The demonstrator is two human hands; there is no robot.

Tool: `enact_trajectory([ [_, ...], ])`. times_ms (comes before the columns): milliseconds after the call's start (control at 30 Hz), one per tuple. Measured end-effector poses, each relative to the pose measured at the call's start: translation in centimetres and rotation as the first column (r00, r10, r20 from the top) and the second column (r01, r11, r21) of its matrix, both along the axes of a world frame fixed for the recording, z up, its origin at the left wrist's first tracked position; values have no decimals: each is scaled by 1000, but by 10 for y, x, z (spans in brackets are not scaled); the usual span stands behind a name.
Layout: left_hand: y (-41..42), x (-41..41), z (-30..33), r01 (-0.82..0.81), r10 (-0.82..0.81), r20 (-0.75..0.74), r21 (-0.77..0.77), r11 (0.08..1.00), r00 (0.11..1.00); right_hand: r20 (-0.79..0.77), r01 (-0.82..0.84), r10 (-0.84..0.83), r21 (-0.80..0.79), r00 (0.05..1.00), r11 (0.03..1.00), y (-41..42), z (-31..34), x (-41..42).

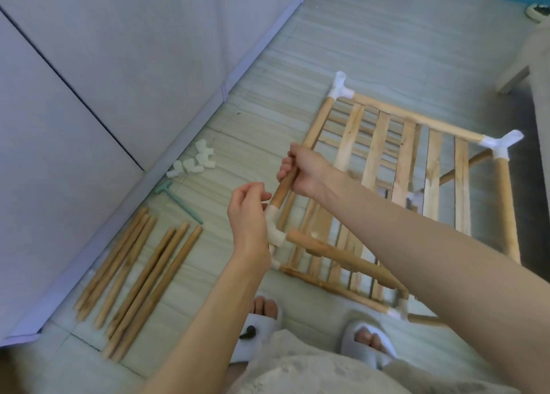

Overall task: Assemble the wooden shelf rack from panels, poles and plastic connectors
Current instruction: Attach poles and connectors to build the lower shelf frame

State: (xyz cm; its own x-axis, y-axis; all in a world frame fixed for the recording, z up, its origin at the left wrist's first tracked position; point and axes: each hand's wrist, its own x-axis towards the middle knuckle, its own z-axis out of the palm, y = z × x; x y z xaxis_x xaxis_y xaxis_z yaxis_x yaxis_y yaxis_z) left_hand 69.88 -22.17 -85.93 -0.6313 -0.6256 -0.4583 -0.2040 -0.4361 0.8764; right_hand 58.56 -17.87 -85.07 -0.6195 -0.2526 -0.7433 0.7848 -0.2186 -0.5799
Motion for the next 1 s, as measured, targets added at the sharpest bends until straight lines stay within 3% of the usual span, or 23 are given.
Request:
enact_trajectory([
  [133,0,-9,-5,-57,63,51,-104,993,997,8,93,-93,-100,996,991,-5,-12,-2],
  [367,11,-18,-15,-250,250,-27,-223,942,968,-6,184,-185,-92,983,979,-6,-17,4],
  [567,6,-16,-20,-175,177,-17,-286,942,984,-26,157,-161,-104,987,982,-10,-19,5],
  [733,-2,-11,-18,-82,95,43,-250,965,995,-49,121,-126,-90,991,989,-15,-18,7],
  [900,0,-7,-11,5,4,65,-140,990,998,-110,-61,76,137,991,989,-5,-3,15],
  [967,3,-6,-9,69,-63,44,-140,988,997,-155,-233,294,321,943,918,12,7,23],
  [1000,4,-6,-8,112,-109,29,-173,979,994,-199,-314,441,460,875,831,25,11,28],
])
